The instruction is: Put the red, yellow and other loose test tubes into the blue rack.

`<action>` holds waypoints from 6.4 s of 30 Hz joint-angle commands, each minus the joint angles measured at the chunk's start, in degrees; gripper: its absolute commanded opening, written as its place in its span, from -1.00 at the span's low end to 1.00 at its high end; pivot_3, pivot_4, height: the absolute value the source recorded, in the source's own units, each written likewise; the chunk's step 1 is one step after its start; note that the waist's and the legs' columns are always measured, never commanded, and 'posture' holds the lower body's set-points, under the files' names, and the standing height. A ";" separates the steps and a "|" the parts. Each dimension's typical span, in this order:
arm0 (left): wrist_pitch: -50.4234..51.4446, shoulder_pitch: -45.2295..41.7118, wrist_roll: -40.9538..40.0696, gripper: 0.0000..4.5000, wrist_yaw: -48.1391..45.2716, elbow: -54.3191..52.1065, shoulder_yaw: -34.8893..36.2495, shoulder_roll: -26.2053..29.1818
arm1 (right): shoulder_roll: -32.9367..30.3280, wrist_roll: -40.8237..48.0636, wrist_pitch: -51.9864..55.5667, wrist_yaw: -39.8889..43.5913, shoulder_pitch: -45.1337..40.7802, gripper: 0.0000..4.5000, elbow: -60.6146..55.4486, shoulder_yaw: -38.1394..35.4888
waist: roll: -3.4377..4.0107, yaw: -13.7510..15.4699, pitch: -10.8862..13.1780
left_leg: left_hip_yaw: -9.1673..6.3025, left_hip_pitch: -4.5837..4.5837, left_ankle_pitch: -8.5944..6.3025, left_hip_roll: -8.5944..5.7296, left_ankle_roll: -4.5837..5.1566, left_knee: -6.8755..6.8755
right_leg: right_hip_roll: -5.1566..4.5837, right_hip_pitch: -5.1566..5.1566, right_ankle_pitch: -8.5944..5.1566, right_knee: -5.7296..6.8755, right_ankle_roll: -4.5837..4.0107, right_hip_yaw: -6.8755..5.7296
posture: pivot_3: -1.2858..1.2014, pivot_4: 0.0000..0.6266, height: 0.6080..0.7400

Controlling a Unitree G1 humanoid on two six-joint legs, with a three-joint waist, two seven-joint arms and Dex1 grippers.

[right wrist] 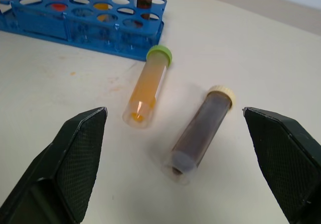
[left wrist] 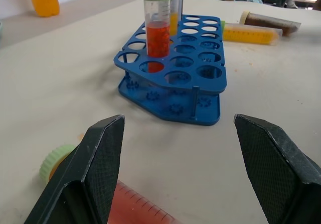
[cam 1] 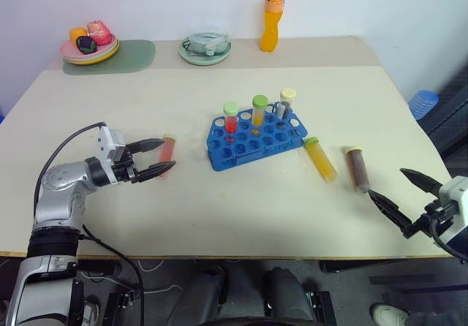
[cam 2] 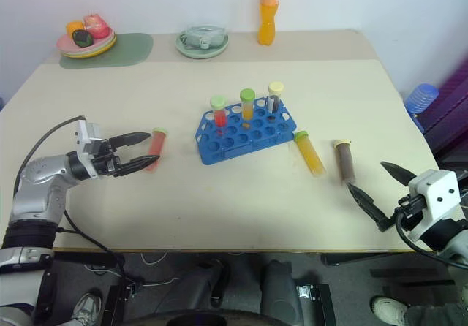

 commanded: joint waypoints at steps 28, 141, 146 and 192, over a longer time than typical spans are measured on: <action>8.63 -2.76 -7.17 0.57 -10.61 -8.80 -2.22 -1.92 | -15.37 8.09 54.75 -19.75 -28.57 1.00 -3.58 6.34 | 0.16 -0.05 0.09 | 0.18 -0.06 -0.03 0.13 0.06 -0.03 | 0.03 -0.01 -0.07 -0.23 -0.19 0.10 | 0.03 -0.52 1.00; 12.35 6.52 -10.72 0.59 -0.25 -24.63 -3.15 -9.09 | 27.57 -18.48 -30.97 -20.63 -54.43 0.65 47.20 30.16 | 0.26 -1.80 0.11 | 1.02 0.04 0.31 0.53 -0.50 -0.21 | 0.63 -0.50 0.55 -0.11 -0.01 1.05 | 0.03 -0.52 1.00; 12.54 6.53 -10.71 0.59 0.13 -24.99 -3.50 -9.29 | 24.44 -18.12 -25.27 -18.76 -51.89 0.65 36.93 30.97 | 0.26 -1.62 0.11 | 1.04 0.04 0.30 0.53 -0.50 -0.21 | 0.63 -0.51 0.55 -0.11 -0.01 1.09 | 0.03 -0.52 1.00; 13.59 6.43 -10.62 0.59 0.51 -25.40 -6.95 -9.79 | 1.43 -12.72 60.80 -10.65 -85.91 0.65 56.12 53.11 | 0.25 -1.64 0.14 | 1.44 -0.18 -0.13 0.60 0.21 0.00 | 0.51 -0.48 0.62 -0.54 0.12 1.17 | 0.03 -0.52 1.00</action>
